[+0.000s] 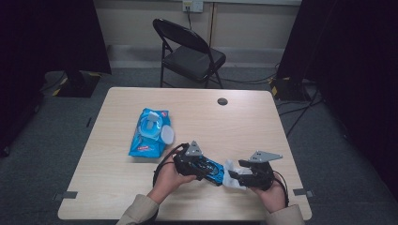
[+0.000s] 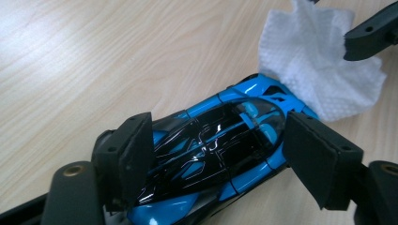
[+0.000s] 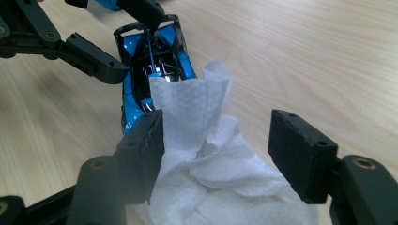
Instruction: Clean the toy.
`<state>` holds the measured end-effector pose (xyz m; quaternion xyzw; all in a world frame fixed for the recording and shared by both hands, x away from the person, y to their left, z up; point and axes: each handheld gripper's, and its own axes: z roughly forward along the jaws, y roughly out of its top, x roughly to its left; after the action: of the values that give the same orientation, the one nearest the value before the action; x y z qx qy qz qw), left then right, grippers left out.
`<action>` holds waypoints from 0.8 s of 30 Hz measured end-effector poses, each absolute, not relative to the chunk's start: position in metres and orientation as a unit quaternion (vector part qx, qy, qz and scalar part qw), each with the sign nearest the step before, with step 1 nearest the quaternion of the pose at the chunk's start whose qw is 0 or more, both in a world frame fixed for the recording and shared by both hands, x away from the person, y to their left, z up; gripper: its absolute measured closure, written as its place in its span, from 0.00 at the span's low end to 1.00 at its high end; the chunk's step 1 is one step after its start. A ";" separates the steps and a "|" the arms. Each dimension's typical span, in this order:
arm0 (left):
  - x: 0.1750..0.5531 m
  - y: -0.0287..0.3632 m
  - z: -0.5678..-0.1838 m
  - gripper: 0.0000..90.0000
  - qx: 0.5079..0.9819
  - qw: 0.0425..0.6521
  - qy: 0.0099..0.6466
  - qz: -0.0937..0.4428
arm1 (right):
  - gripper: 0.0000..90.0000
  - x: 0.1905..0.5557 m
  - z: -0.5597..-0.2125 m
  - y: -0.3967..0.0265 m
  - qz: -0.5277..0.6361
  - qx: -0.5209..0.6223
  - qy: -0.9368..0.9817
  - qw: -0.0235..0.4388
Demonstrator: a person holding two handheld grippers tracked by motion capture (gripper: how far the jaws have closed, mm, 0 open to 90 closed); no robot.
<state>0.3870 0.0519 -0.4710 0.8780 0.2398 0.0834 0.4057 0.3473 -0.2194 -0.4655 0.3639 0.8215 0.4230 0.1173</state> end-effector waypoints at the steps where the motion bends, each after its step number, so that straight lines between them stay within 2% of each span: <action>1: 0.387 0.051 -0.472 0.27 0.878 0.406 0.239 0.082 | 0.40 0.347 -0.466 -0.219 0.422 0.363 0.822 0.117; 14: 0.394 0.052 -0.485 0.17 0.883 0.403 0.223 0.088 | 0.38 0.343 -0.474 -0.217 0.412 0.361 0.830 0.110; 24: 0.393 0.054 -0.487 0.17 0.881 0.409 0.214 0.098 | 0.42 0.340 -0.484 -0.213 0.395 0.357 0.841 0.095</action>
<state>0.3929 0.0538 -0.4872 0.8815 0.2141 0.0976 0.4094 0.3401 -0.2130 -0.4836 0.3567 0.8414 0.3947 0.0954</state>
